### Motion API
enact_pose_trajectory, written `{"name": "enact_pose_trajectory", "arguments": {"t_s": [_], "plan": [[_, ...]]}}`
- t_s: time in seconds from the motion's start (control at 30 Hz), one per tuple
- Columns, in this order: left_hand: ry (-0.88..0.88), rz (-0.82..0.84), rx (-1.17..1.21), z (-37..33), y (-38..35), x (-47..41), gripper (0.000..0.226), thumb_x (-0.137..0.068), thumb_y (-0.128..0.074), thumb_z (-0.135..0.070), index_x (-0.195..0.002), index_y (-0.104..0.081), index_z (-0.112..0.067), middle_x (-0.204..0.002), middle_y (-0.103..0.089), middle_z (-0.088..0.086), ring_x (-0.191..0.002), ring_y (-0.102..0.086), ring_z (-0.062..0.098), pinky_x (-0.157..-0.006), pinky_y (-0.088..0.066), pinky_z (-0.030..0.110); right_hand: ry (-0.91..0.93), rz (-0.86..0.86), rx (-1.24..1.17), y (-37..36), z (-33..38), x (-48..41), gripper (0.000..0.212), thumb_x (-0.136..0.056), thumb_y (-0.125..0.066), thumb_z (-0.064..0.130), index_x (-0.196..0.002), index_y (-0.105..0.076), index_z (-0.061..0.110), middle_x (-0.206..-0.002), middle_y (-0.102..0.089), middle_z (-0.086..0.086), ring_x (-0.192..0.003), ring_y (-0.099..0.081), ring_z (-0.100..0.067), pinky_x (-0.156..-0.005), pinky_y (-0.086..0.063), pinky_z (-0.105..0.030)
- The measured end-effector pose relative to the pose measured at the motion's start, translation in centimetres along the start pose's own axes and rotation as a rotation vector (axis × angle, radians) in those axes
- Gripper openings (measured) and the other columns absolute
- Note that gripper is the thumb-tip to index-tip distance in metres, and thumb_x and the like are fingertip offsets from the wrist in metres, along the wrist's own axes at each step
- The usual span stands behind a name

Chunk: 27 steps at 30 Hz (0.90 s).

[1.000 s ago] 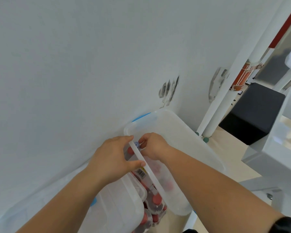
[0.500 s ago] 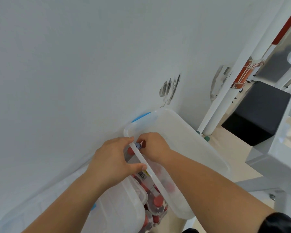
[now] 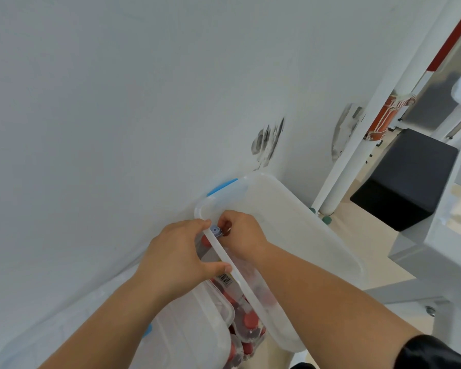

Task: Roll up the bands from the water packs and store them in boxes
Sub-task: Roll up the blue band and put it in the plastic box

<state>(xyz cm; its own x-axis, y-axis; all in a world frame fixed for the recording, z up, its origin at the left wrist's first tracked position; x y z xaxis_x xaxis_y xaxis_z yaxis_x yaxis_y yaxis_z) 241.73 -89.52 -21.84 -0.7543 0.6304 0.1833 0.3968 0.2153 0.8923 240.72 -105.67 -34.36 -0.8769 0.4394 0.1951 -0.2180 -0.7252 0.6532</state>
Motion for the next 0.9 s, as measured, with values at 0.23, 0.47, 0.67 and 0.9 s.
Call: {"name": "enact_pose_trajectory", "arguments": {"t_s": [0.23, 0.47, 0.67, 0.9], "plan": [[0.015, 0.002, 0.009, -0.1, 0.0, -0.1, 0.087, -0.062, -0.082, -0.063, -0.139, -0.047, -0.041, -0.132, -0.054, -0.020, -0.124, -0.047, 0.007, -0.101, -0.039, 0.026, -0.065, 0.002, -0.049, 0.0, -0.2, 0.1, 0.028, -0.068, -0.083, 0.035, -0.089, -0.067, 0.026, -0.082, -0.070, 0.007, -0.075, -0.068, -0.013, -0.075, -0.059, -0.035], [0.016, -0.002, -0.018, 0.3, -0.2, -0.2, 0.095, -0.060, -0.081, -0.067, -0.143, -0.043, -0.039, -0.141, -0.051, -0.018, -0.129, -0.046, 0.008, -0.107, -0.039, 0.029, -0.046, -0.098, 0.083, 0.1, 0.4, 0.2, 0.023, -0.074, -0.076, 0.040, -0.079, -0.063, 0.021, -0.076, -0.065, 0.004, -0.071, -0.063, -0.019, -0.069, -0.056, -0.037], [0.011, -0.003, -0.016, 0.4, -0.3, -0.2, 0.090, -0.060, -0.081, -0.067, -0.139, -0.047, -0.040, -0.137, -0.054, -0.017, -0.125, -0.048, 0.008, -0.105, -0.041, 0.029, -0.017, -0.099, 0.179, -0.6, 1.3, 0.5, 0.024, -0.084, -0.068, 0.035, -0.082, -0.054, 0.016, -0.083, -0.061, -0.005, -0.075, -0.060, -0.026, -0.069, -0.052, -0.038], [0.007, -0.023, 0.024, 1.0, -0.6, -0.3, 0.091, -0.057, -0.083, -0.067, -0.137, -0.050, -0.039, -0.136, -0.055, -0.018, -0.125, -0.049, 0.008, -0.103, -0.043, 0.028, -0.024, 0.059, 0.044, 0.1, 0.4, 0.4, 0.012, -0.076, -0.078, 0.023, -0.083, -0.070, 0.018, -0.078, -0.067, 0.005, -0.074, -0.064, -0.017, -0.068, -0.052, -0.032]]}}
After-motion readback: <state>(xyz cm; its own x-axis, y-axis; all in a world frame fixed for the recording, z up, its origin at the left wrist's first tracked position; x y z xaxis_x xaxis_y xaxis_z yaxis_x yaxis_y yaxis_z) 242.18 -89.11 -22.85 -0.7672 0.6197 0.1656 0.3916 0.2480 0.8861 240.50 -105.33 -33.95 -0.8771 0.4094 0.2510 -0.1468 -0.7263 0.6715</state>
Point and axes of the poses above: each hand's wrist, its own x-axis away from the middle knuckle, its own y-axis out of the back of the hand, z = x × y, the point moved 3 cm from there along -x, towards the middle knuckle
